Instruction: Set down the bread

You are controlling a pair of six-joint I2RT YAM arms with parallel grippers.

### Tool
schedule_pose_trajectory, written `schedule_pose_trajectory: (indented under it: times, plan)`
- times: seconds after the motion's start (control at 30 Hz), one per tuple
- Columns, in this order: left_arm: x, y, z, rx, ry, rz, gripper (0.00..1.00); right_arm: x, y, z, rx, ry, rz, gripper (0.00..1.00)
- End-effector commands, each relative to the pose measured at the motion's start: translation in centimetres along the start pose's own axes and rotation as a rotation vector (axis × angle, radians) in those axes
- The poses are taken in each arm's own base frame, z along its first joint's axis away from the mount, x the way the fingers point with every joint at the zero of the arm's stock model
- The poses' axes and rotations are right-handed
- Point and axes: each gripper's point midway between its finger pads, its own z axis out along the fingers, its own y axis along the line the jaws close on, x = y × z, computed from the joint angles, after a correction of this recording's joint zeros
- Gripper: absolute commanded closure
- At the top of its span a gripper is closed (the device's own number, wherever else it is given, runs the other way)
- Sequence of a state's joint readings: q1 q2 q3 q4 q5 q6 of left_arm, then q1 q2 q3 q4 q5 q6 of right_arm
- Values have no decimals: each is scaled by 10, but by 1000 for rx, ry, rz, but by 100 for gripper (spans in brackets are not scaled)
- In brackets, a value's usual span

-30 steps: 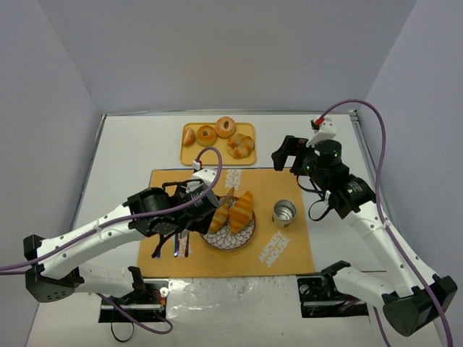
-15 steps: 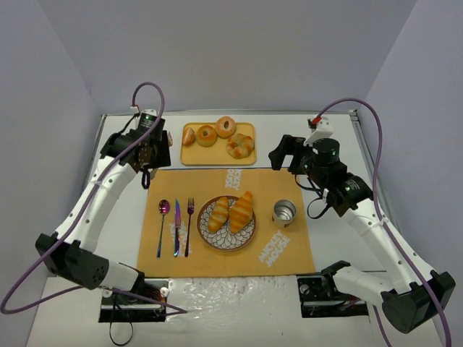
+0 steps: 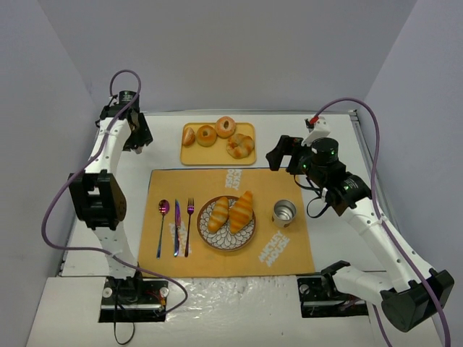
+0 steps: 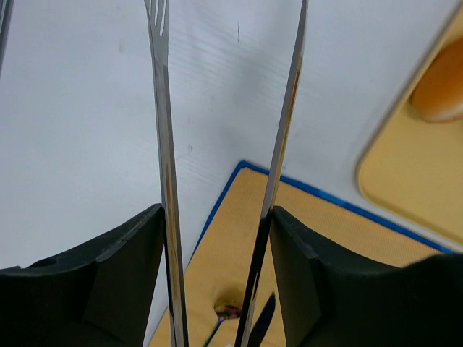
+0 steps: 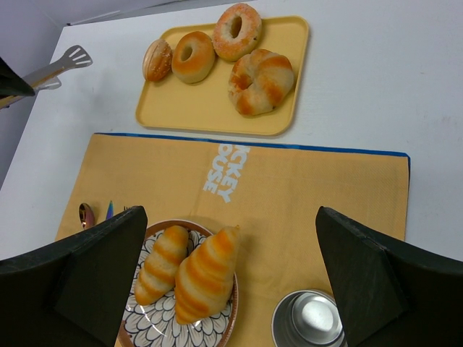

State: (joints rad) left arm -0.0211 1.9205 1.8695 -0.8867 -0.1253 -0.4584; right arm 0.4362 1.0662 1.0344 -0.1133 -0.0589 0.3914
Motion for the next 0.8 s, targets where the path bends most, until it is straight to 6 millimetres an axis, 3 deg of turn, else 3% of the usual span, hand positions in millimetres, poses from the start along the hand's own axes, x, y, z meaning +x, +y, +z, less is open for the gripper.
schedule_pose_trajectory:
  times: [0.0, 0.3, 0.53, 0.77]
  plan:
    - [-46, 12, 4, 19, -75, -66, 47, -30, 17, -5, -60, -102, -13, 0]
    - [-43, 33, 49, -11, 3, -113, 47, -26, 15, -3, -55, -92, -15, 0]
    - [-22, 45, 82, -38, 92, -110, 45, -23, 15, -2, -57, -83, -11, 0]
    - [2, 51, 108, -66, 163, -114, 35, -21, 14, -1, -56, -78, -12, 0]
